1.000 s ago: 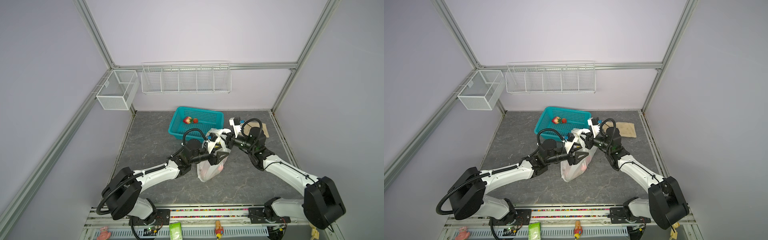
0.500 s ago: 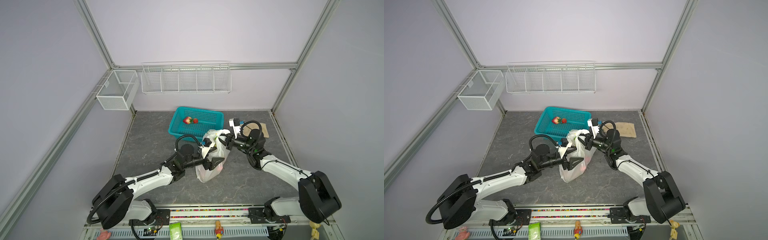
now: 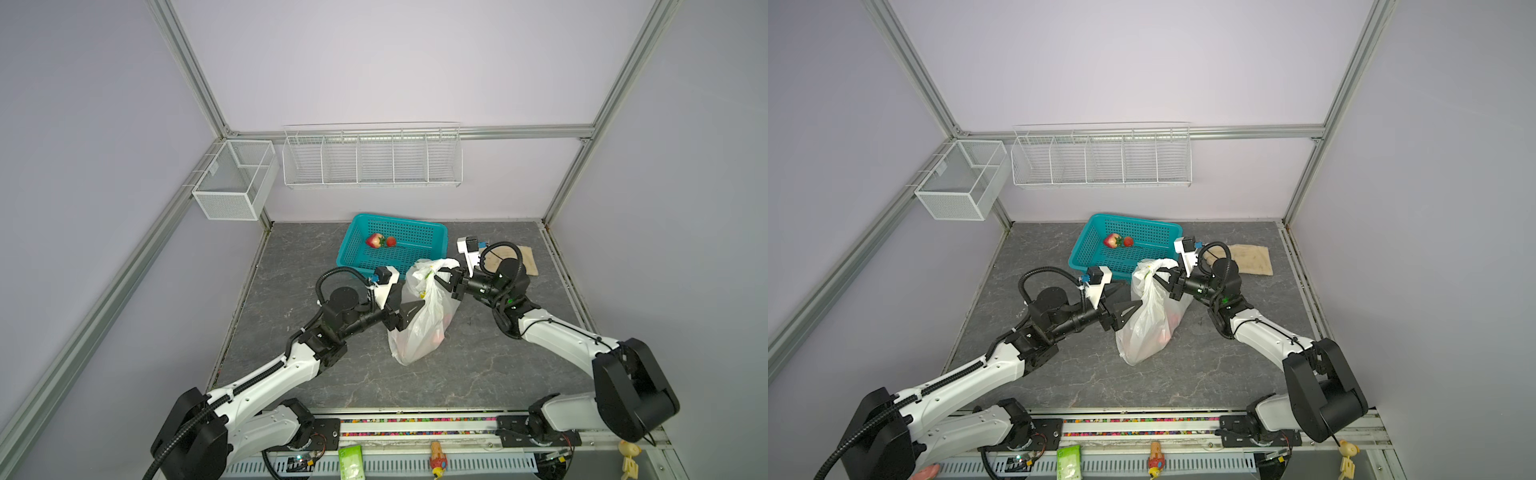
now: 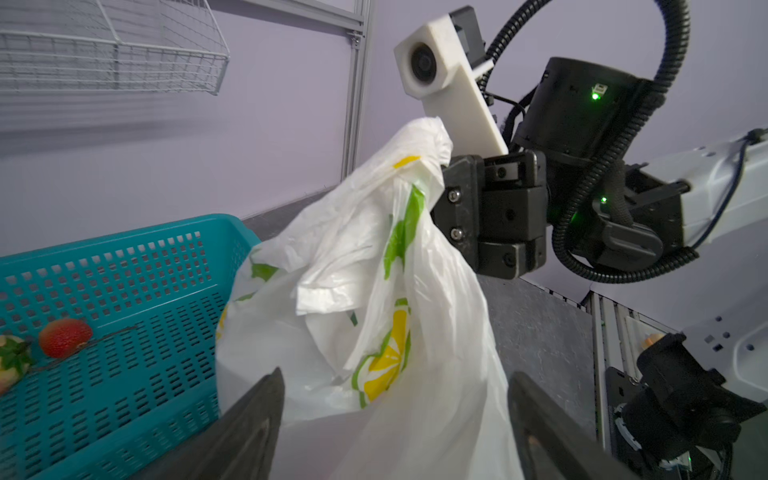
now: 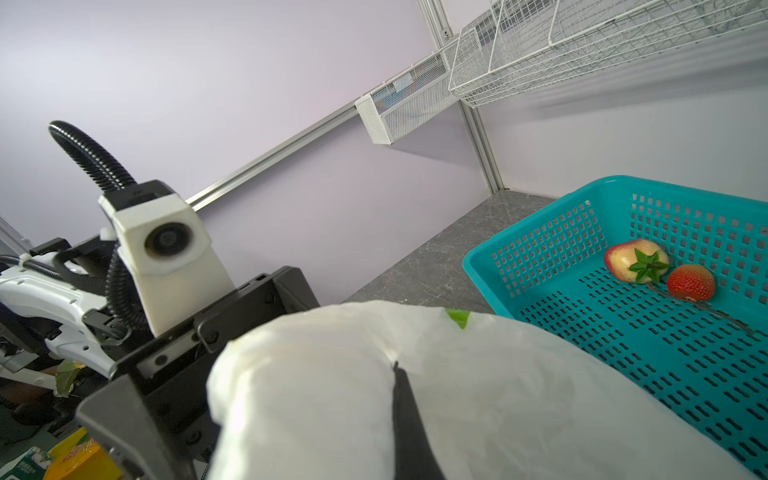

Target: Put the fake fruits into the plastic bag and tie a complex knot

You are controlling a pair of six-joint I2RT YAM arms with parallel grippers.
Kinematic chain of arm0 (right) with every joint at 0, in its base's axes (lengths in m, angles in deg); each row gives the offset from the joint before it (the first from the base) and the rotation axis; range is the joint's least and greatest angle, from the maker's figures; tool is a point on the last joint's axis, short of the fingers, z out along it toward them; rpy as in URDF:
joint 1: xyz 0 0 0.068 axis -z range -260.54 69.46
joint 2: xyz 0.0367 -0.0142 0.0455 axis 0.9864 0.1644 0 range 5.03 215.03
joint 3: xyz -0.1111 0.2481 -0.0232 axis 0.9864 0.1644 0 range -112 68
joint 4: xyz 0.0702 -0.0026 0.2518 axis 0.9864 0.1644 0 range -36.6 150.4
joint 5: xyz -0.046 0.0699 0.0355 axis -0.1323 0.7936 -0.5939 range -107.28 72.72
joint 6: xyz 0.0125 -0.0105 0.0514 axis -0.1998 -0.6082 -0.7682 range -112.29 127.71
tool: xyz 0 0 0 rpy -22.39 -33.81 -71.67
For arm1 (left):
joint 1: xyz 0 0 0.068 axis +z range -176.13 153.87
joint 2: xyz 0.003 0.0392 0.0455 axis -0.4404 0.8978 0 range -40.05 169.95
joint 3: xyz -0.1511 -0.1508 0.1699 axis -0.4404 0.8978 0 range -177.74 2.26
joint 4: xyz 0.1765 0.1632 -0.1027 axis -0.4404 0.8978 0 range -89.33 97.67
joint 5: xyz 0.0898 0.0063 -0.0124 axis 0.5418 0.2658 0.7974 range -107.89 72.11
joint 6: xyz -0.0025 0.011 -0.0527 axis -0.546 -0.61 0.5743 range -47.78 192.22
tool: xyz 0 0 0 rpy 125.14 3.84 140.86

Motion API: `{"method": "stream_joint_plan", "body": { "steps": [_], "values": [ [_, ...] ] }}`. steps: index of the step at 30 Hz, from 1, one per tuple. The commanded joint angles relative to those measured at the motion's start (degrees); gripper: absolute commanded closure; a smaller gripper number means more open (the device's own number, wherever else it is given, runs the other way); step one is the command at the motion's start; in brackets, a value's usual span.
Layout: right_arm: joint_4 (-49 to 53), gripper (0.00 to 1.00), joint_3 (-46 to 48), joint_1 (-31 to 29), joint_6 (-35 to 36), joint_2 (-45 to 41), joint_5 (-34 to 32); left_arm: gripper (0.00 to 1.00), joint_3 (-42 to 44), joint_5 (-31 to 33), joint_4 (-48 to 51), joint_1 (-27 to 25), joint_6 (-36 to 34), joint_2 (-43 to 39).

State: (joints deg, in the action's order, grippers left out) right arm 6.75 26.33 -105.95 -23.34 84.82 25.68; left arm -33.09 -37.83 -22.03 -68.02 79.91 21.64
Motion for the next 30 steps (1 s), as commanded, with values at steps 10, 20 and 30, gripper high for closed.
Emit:
{"method": "stream_joint_plan", "body": {
  "steps": [10,20,30],
  "values": [
    [4.3,0.94,-2.9,-0.5,3.2,-1.2,0.8,0.51,-6.2,-11.1,-0.6,6.8,24.0,6.0],
    [5.4,0.94,-3.3,-1.3,4.2,-1.3,0.4,0.63,-9.5,-14.2,-3.6,6.8,26.7,11.7],
    [7.0,0.94,-3.8,-1.6,5.5,-1.7,0.2,0.75,-11.8,-15.8,-6.0,6.8,27.4,16.6]
  ]
}}
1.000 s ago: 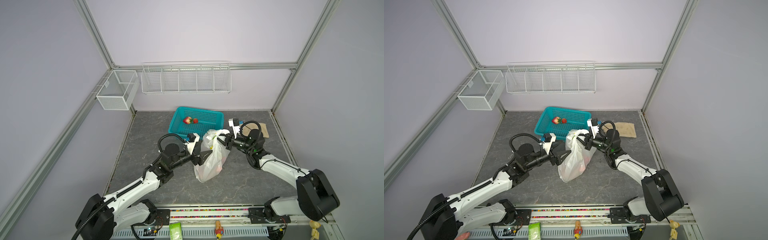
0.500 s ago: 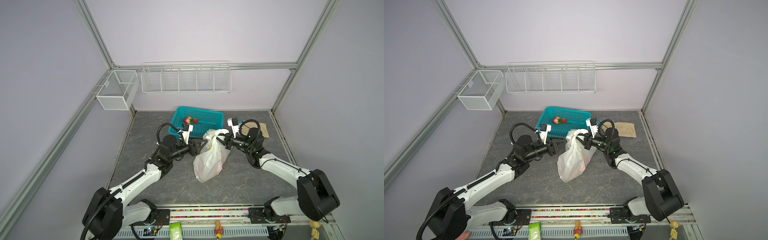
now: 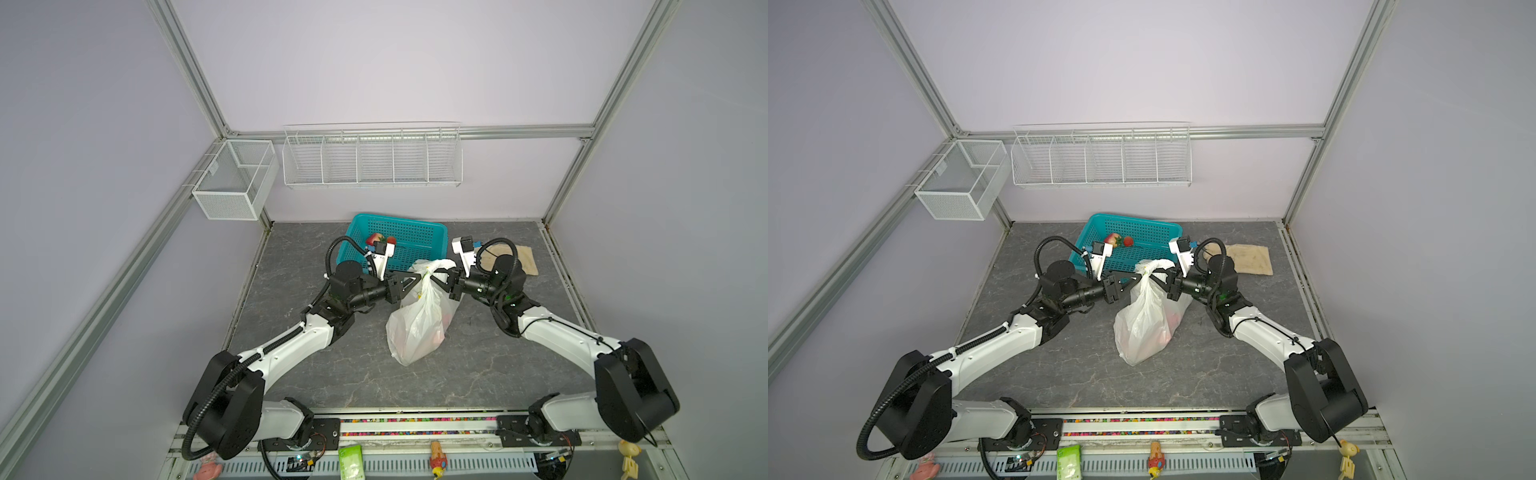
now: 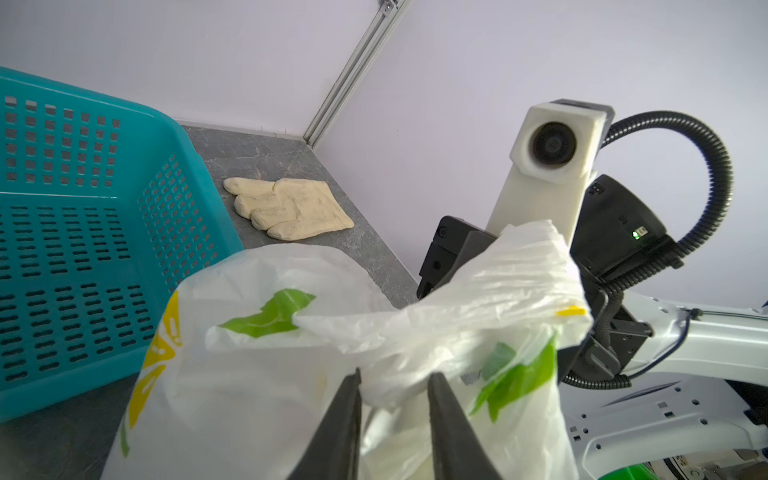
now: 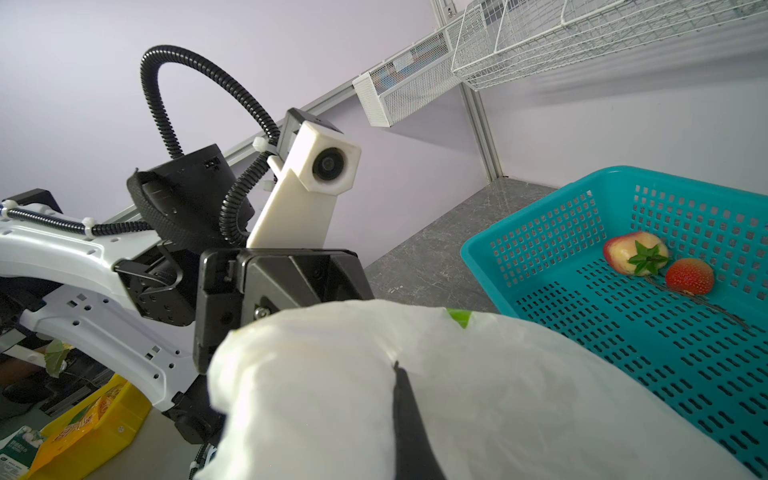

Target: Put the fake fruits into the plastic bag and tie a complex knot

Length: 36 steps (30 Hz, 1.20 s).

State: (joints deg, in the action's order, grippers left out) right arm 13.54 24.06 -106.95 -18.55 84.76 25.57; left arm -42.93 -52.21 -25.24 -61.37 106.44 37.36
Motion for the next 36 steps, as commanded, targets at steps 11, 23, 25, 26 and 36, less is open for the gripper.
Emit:
{"method": "stream_joint_plan", "body": {
  "steps": [11,23,25,26,36],
  "values": [
    [3.9,0.94,-1.7,-0.6,3.5,-2.8,-0.8,1.0,-2.1,-1.1,-1.9,0.2,-0.4,0.9],
    [15.7,0.9,-3.6,-0.5,10.3,-6.4,-6.8,1.0,0.7,2.2,4.1,0.1,-6.5,-4.1],
    [18.7,0.83,-4.1,-0.5,12.3,-7.1,-7.6,1.0,0.7,2.6,4.9,0.1,-7.2,-4.7],
    [20.5,0.79,-4.3,-0.5,13.5,-7.7,-8.2,1.0,0.7,2.9,5.3,0.2,-7.6,-4.8],
    [40.6,0.45,-4.6,1.0,25.2,-16.6,-17.4,1.0,0.1,2.3,5.2,0.1,-7.9,-4.0]
  ]
}}
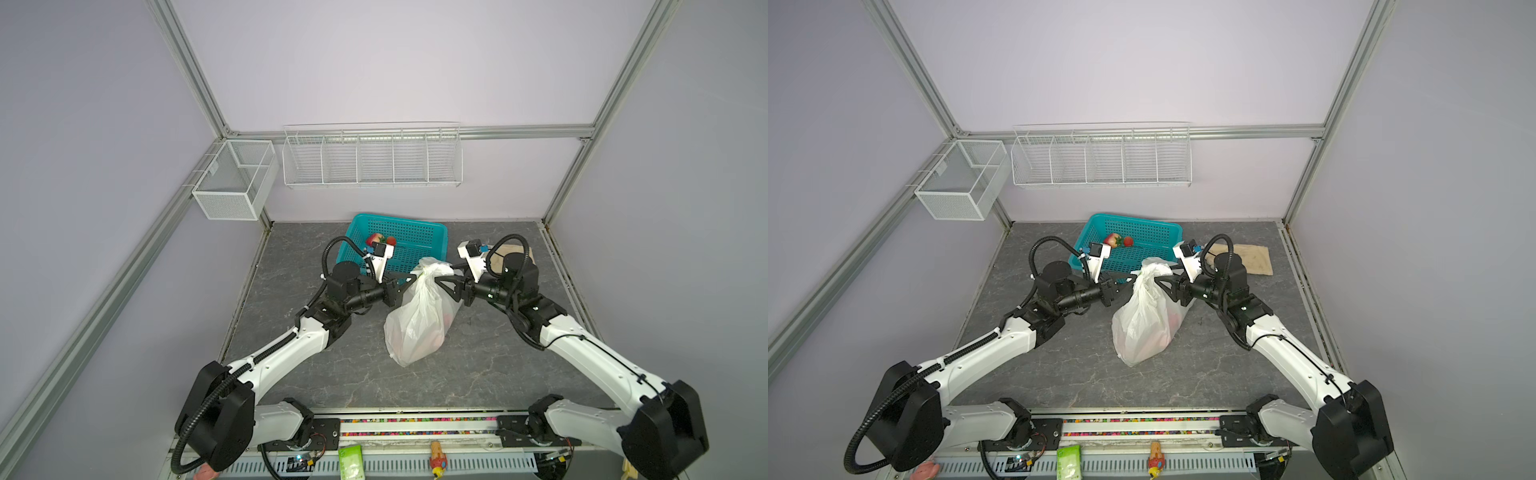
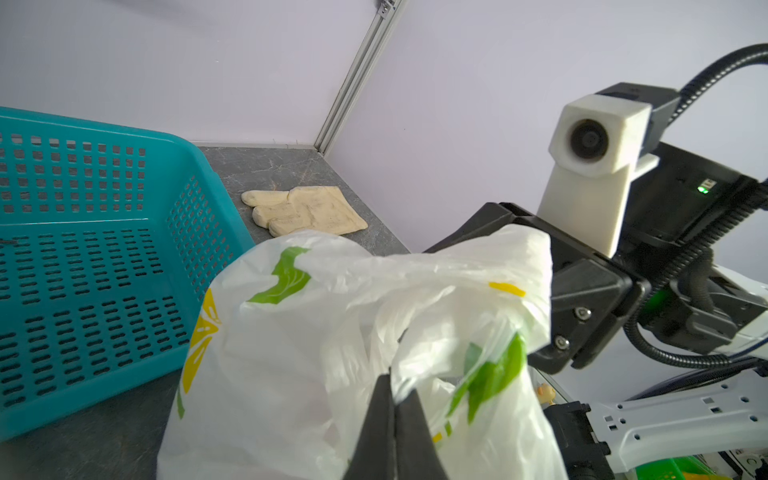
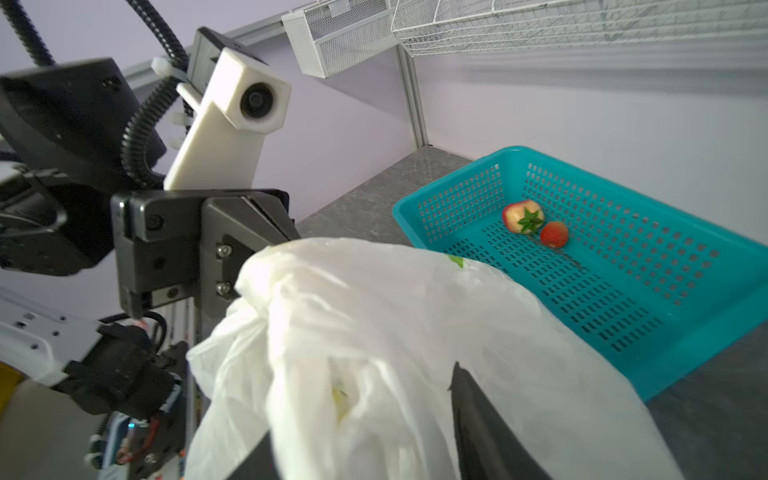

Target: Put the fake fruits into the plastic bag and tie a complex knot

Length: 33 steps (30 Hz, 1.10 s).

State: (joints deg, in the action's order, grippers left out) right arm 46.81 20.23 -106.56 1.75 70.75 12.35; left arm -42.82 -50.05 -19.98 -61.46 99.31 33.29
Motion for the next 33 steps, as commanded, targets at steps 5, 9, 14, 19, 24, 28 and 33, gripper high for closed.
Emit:
{"method": "stream_joint_plan", "body": {
  "steps": [5,9,14,19,24,28,33],
  "values": [
    [17.2,0.4,-1.7,1.5,7.1,-8.2,-9.1,1.0,-0.6,-1.3,-0.4,0.2,-0.7,0.9],
    [23.8,0.39,-2.2,1.4,7.5,-11.9,-12.0,1.0,-0.6,-3.1,-2.1,0.2,0.1,1.9],
    [21.1,0.49,-2.0,0.9,5.8,-10.5,-4.3,1.0,-0.4,-3.9,-3.6,0.2,0.9,2.6],
    [14.3,0.51,-2.2,0.9,2.6,-6.1,-3.4,1.0,-0.5,-4.0,-3.6,0.1,0.9,2.5],
    [11.8,0.5,-5.8,0.9,2.2,-2.7,-1.9,1.0,-0.5,-4.1,-3.7,0.1,0.9,2.8],
    [10.7,0.5,-7.1,0.8,2.2,-1.7,-0.1,1.0,-0.5,-4.1,-3.6,0.0,0.7,2.5],
    [12.0,0.56,-8.4,0.8,4.1,-1.3,0.5,1.0,-0.4,-4.4,-3.6,-0.1,0.5,2.3]
  ]
}}
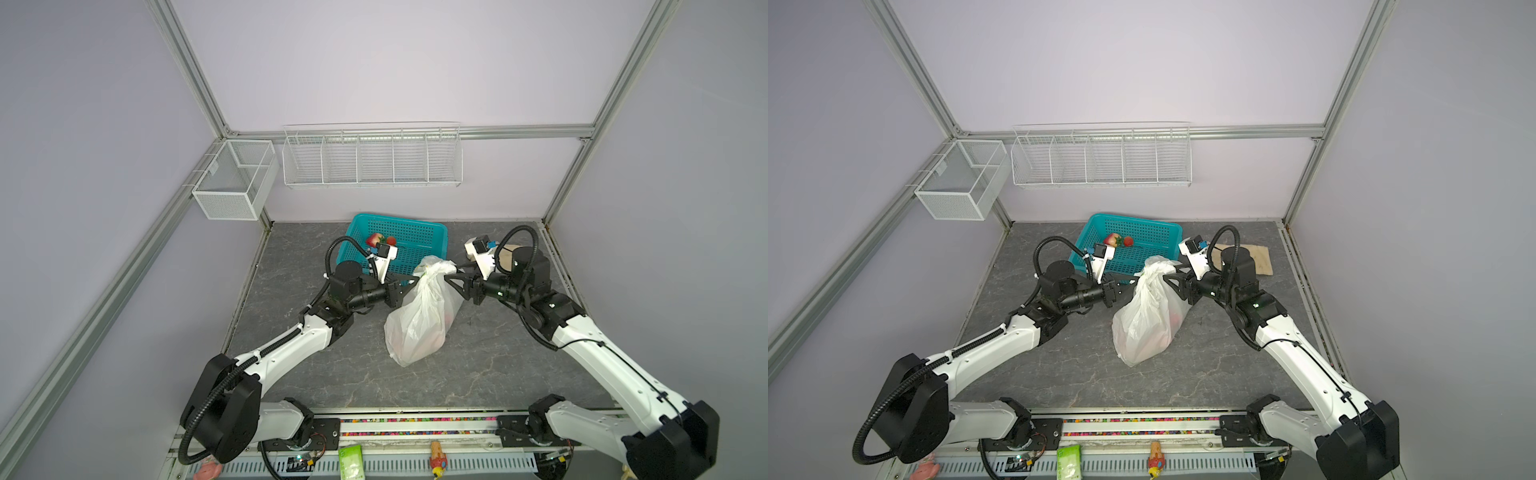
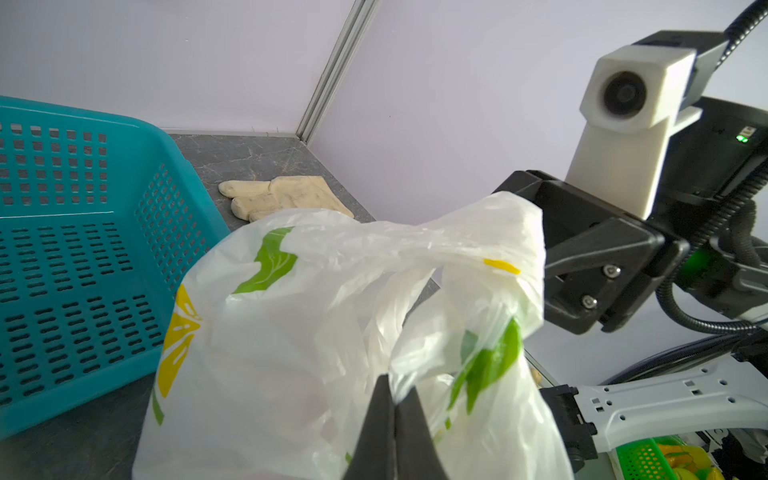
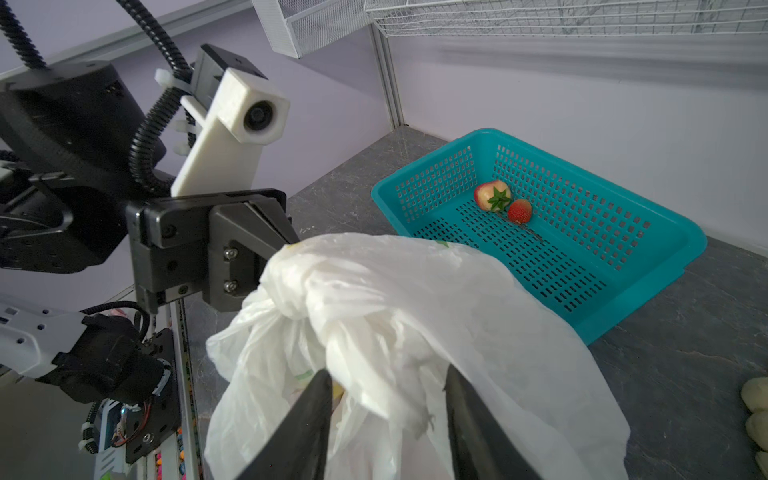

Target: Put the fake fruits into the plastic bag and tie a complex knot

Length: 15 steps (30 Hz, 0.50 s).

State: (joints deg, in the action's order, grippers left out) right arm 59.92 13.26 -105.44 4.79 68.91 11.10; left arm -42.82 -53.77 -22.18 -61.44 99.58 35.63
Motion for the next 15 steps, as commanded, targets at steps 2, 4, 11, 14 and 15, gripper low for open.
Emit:
{"method": "stream_joint_plan", "body": {
  "steps": [2,4,11,14,15],
  "values": [
    [-0.3,0.59,-2.0,-0.3,1.6,0.9,1.5,1.0,-0.3,-0.7,-1.4,-0.2,0.2,0.0],
    [0.6,0.64,-2.7,-0.3,2.4,1.4,1.3,1.0,-0.2,-0.7,-1.4,-0.2,0.1,0.0],
    [4.5,0.94,-3.0,-0.3,4.0,0.3,-2.1,1.0,-0.3,0.8,-0.3,-0.3,-0.1,-1.2],
    [8.9,0.94,-2.2,-0.1,3.6,-2.2,-7.0,1.0,-0.2,4.0,2.3,-0.2,-1.3,-3.3],
    [10.5,0.94,-1.9,-0.1,3.1,-3.0,-9.1,1.0,0.0,5.4,3.1,-0.2,-1.7,-4.3]
  ]
}}
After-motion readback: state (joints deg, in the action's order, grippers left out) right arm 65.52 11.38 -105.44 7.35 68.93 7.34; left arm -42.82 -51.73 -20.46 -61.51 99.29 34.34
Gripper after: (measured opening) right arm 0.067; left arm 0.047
